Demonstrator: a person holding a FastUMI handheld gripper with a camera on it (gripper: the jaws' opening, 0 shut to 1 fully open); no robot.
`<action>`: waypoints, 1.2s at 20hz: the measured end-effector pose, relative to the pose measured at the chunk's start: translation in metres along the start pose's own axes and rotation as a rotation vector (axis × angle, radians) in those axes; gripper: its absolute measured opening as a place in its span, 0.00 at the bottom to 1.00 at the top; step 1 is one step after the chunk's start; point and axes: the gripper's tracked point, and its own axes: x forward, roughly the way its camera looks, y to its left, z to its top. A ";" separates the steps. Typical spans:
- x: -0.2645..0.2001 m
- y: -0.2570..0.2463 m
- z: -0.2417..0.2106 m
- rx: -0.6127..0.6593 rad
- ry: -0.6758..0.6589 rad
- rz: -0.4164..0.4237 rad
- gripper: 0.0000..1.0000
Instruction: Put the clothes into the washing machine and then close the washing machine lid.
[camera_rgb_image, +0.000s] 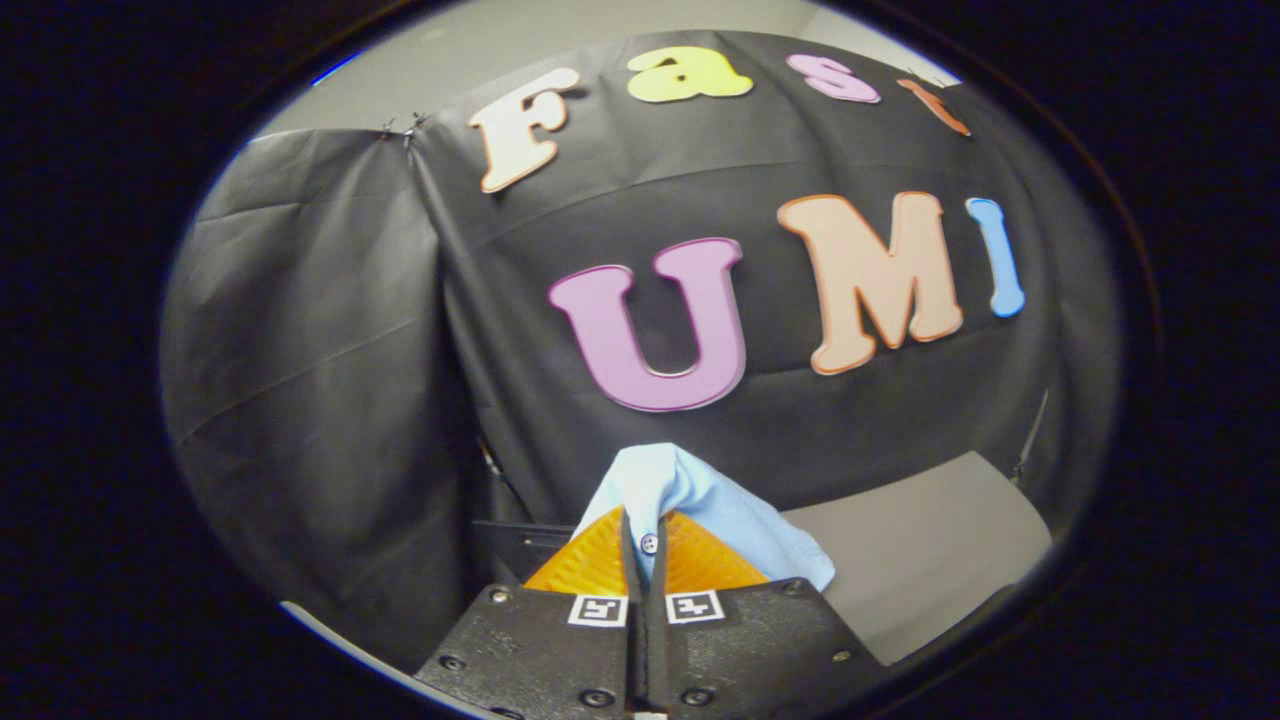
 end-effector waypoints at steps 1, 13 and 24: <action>0.007 0.016 -0.002 -0.005 -0.008 0.021 0.00; 0.066 0.110 -0.067 -0.046 0.006 0.059 0.00; 0.130 0.140 -0.230 -0.032 0.163 0.042 0.00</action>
